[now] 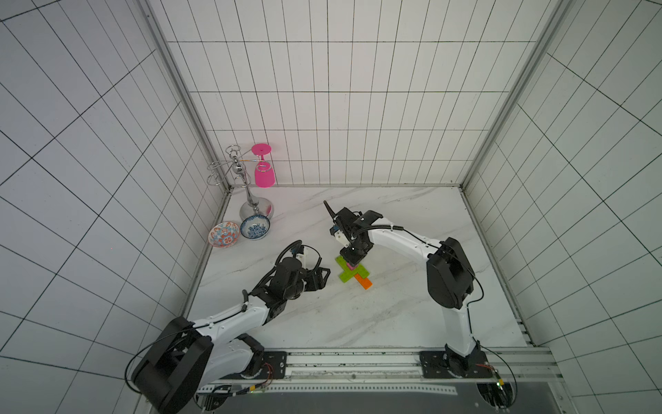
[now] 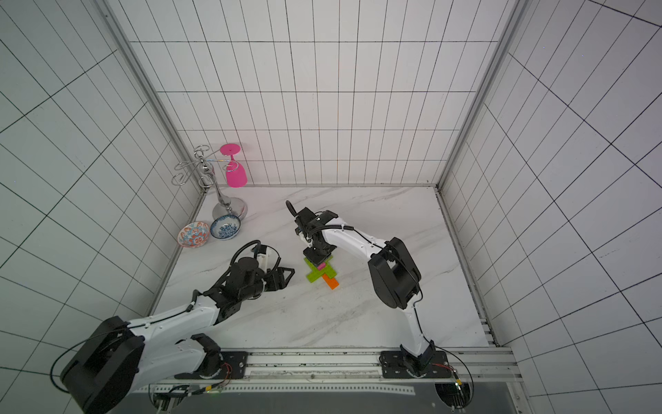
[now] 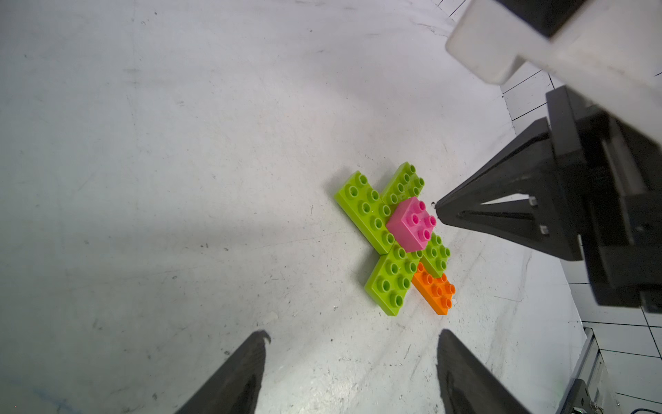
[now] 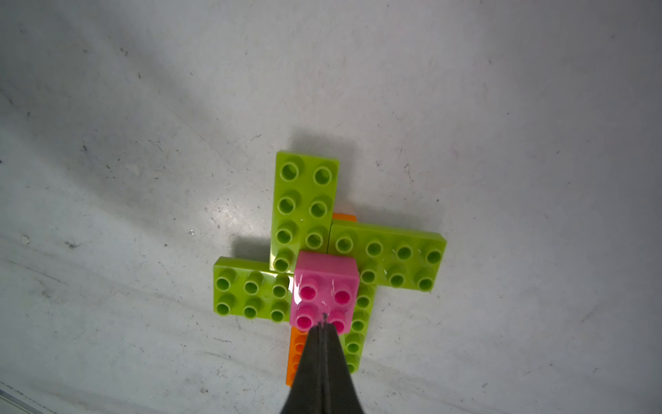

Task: Assemble a small pinwheel with lego
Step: Assemble the lego brick with the lego brick, then reset both arms

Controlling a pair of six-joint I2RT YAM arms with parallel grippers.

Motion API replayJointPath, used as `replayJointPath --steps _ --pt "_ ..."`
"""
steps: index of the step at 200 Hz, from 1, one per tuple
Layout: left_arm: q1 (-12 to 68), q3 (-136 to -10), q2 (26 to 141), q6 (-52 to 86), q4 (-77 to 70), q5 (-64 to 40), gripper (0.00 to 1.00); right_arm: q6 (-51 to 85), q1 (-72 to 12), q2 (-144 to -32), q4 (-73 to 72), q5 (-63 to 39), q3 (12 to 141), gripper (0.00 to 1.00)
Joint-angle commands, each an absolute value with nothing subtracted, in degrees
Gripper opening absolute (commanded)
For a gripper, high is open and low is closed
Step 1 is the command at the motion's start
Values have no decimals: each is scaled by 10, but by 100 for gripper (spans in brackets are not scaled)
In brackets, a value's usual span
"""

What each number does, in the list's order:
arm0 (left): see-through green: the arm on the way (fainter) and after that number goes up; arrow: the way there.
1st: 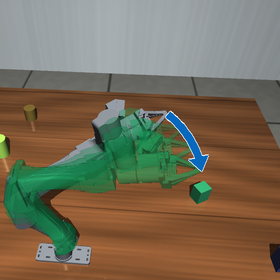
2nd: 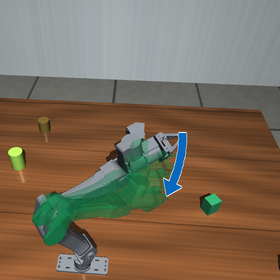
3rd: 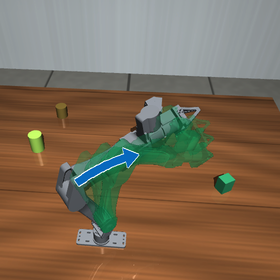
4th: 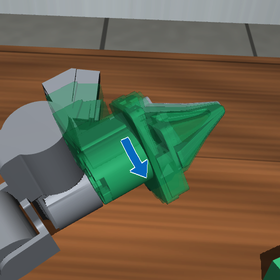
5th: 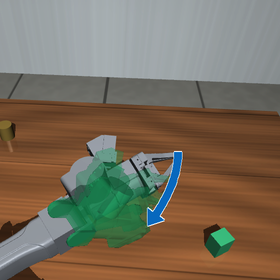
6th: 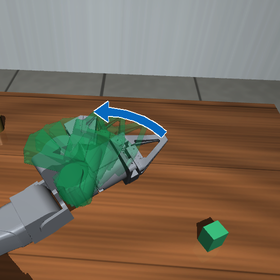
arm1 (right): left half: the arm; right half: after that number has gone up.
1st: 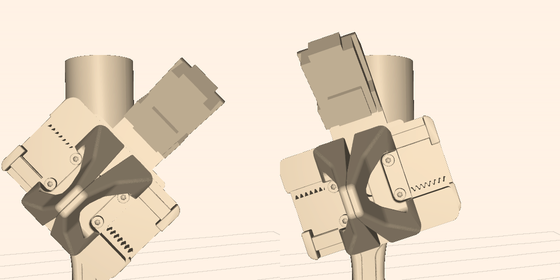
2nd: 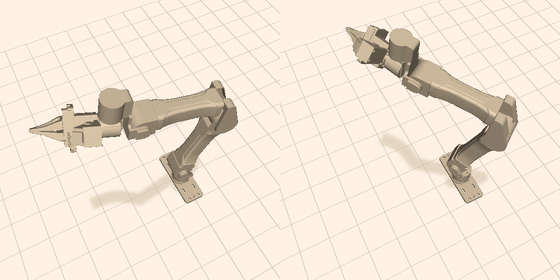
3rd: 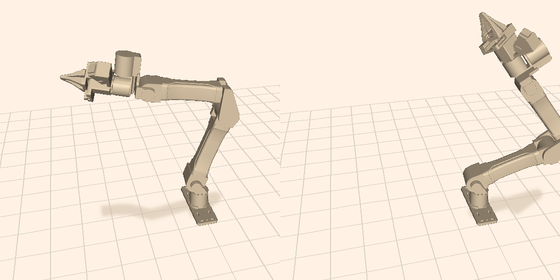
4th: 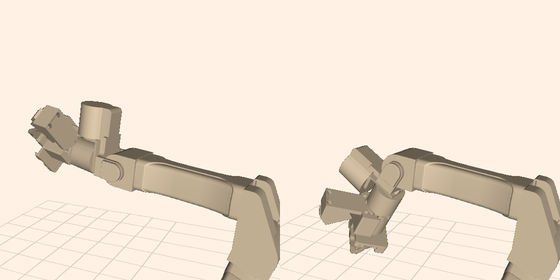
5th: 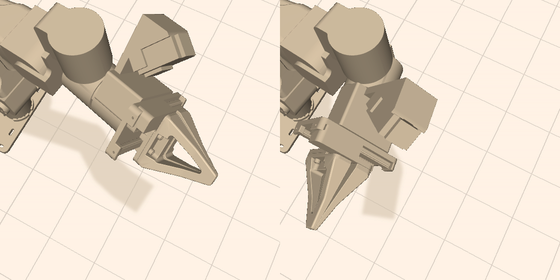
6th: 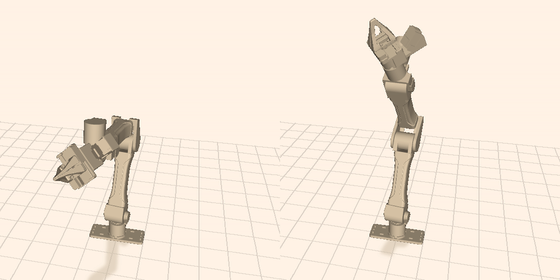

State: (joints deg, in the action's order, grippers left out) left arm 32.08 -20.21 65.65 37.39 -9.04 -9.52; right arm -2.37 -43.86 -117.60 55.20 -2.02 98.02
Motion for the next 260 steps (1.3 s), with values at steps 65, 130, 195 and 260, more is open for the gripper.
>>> replayJointPath --steps 65,130,195,260 --pt "319 -214 659 359 -94 -95 76 -7 -434 -1225 535 -22 917 0" --pt "318 -239 622 330 -33 -56 84 -4 -435 -1214 527 -26 907 0" --pt "318 -318 480 240 91 113 98 22 -429 -1057 480 -24 962 54" --pt "291 -252 386 95 -44 291 98 60 -393 -746 185 188 625 99"
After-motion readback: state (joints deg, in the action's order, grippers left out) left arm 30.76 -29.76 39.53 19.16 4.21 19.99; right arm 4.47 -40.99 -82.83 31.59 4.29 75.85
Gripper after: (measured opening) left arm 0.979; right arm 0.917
